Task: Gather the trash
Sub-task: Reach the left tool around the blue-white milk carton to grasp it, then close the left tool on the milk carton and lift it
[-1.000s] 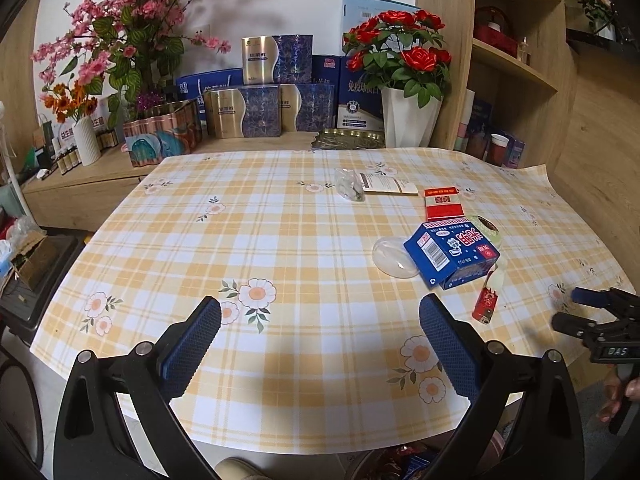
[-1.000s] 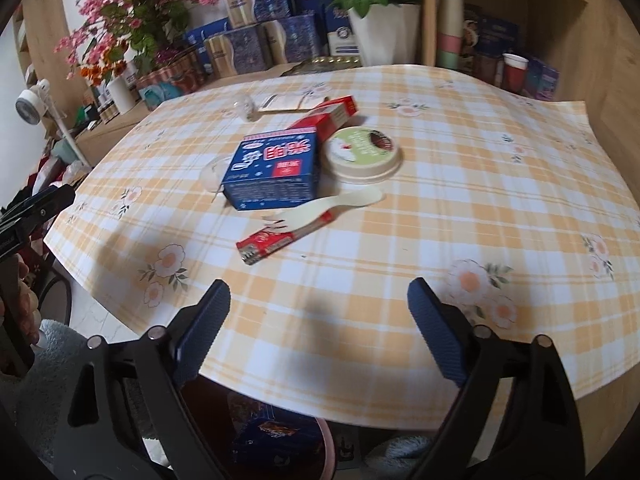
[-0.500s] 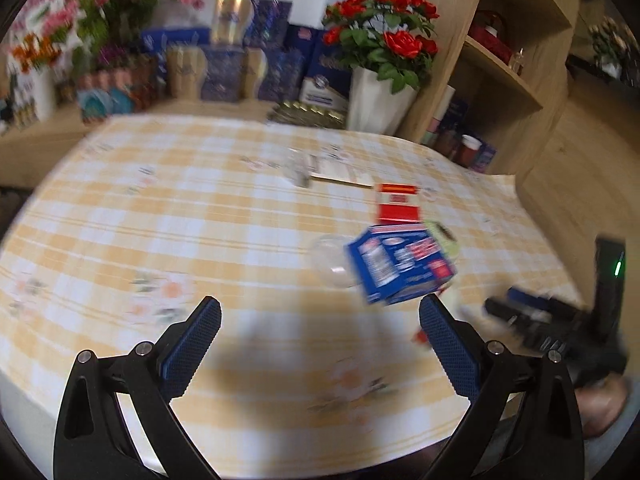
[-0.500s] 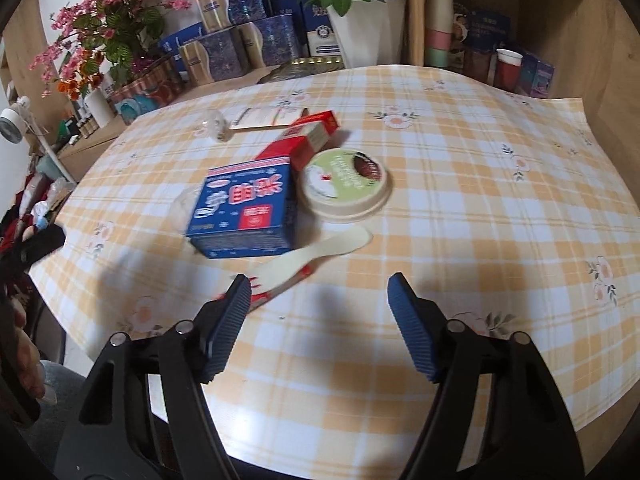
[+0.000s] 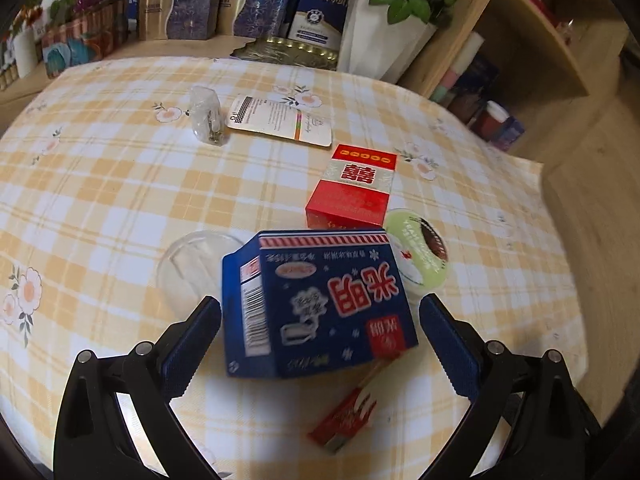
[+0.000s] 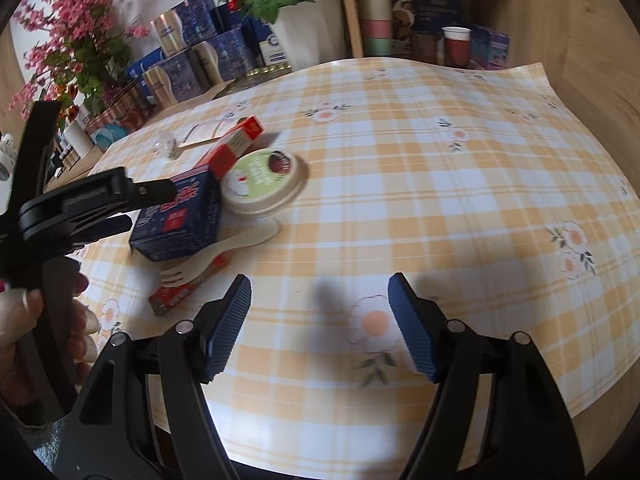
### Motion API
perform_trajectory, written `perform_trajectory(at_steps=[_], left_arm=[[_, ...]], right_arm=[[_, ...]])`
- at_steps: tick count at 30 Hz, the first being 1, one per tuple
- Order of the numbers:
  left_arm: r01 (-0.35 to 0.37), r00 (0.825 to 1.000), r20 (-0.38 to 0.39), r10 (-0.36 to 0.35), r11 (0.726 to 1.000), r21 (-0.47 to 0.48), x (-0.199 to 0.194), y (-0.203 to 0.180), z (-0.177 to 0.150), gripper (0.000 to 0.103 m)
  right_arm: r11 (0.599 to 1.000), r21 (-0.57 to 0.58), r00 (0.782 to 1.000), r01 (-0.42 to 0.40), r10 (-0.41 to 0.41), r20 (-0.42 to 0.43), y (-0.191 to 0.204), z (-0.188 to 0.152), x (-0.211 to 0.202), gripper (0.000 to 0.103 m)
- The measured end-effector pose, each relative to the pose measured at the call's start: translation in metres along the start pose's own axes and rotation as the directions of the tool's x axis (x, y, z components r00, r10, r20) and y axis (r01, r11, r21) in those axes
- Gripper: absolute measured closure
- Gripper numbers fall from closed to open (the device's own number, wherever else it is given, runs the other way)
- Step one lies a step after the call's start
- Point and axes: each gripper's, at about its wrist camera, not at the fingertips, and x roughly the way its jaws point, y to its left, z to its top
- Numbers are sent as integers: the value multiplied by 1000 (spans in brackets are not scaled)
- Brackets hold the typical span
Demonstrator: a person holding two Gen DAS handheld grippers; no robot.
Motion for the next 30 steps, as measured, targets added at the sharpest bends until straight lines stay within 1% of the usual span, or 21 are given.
perform_trajectory(at_steps=[4,6,8,12,13,14,17,18,19,22,23,27,30], left_arm=[[-83,996,-25,84,996,19,15,-13,1,6],[-107,994,-5,107,993,40,18,-19,1,5],[-168,986,-9,169,984,66,24,-25,3,6],[-181,983,-31,183,981,71,34,-25,4,6],[-172,984,-28,174,982,75,34,-24,3,6],[-162,986,-26,164,984,78,33,-24,2,10],[-103,995,-6,104,992,79,20,-17,1,19],[-82,997,0,82,995,64,14,-13,1,21],[-67,998,6,67,997,49,7,-8,2,22],[-33,999,37,32,999,34,-11,3,5,22],[-18,999,46,16,999,32,-18,6,6,23],[43,996,79,-45,999,27,-44,19,8,23],[83,992,91,-84,996,20,-58,28,10,23]], right_arm=[[1000,21,1000,-1,1,6,-16,-1,-3,32],[1000,29,1000,-3,3,8,-20,-1,-4,32],[999,33,1000,-4,3,7,-24,-1,-3,32],[999,34,1000,-4,4,5,-26,-2,-3,32],[999,34,1000,-5,5,5,-26,-2,-3,32],[999,33,1000,-5,5,4,-26,-2,-3,32],[1000,19,1000,-7,7,-1,-25,1,0,31],[1000,9,1000,-9,10,-8,-24,3,2,29],[1000,-10,1000,-15,15,-19,-20,5,6,23],[995,-94,999,-20,18,-27,-2,18,15,17],[991,-131,999,-25,21,-30,6,23,19,17],[975,-219,998,-34,24,-51,32,45,39,17],[961,-274,997,-26,5,-77,50,61,62,16]])
